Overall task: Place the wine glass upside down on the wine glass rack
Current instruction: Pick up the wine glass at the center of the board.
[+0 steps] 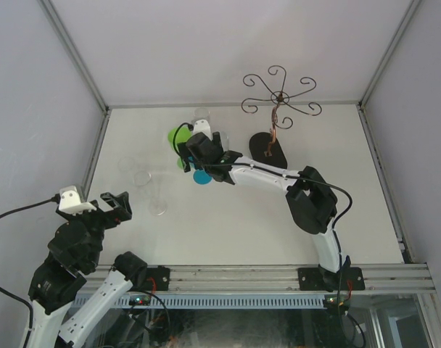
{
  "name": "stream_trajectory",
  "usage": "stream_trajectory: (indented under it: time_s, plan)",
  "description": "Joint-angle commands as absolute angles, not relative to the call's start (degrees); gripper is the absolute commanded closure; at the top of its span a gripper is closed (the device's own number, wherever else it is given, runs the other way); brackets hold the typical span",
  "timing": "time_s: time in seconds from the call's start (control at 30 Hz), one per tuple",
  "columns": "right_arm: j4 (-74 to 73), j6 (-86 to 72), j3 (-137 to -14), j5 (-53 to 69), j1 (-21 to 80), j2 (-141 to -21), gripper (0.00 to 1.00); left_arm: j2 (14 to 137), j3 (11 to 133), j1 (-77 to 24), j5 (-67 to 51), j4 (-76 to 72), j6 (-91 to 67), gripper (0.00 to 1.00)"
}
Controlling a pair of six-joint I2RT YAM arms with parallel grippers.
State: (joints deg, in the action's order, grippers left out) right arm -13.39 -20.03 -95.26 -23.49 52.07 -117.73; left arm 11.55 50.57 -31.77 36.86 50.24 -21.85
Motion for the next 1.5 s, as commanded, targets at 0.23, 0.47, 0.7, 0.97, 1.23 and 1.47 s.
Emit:
stream_trajectory:
  time_s: [0.23,0.47,0.7,0.97,1.23,1.47]
  plan:
    - [-9.83,-15.61,-93.87,-26.14,53.61,-113.89,0.15,10.80,49.31,-30.74,37.54,47.72,-21.36,0.00]
    - [-9.05,-15.38,-86.38,-24.37,55.11,-105.77,0.21,9.19,50.21,-30.74,37.75,47.72,-21.32,0.00]
    - [-10.15,-16.73,-77.64,-22.72,57.71,-95.42,0.21,9.28,53.19,-30.72,35.96,48.62,-20.35,0.00]
    - [-13.02,-18.47,-69.21,-20.78,60.89,-81.27,0.22,10.20,56.93,-30.72,31.53,49.04,-18.96,0.00]
    - [-13.29,-21.09,-62.86,-17.71,61.81,-69.53,0.22,12.07,61.81,-30.68,26.60,50.96,-19.82,0.01]
    - [-13.71,-22.18,-60.56,-15.50,61.97,-63.37,0.22,15.76,63.38,-30.68,23.54,49.98,-19.73,0.00]
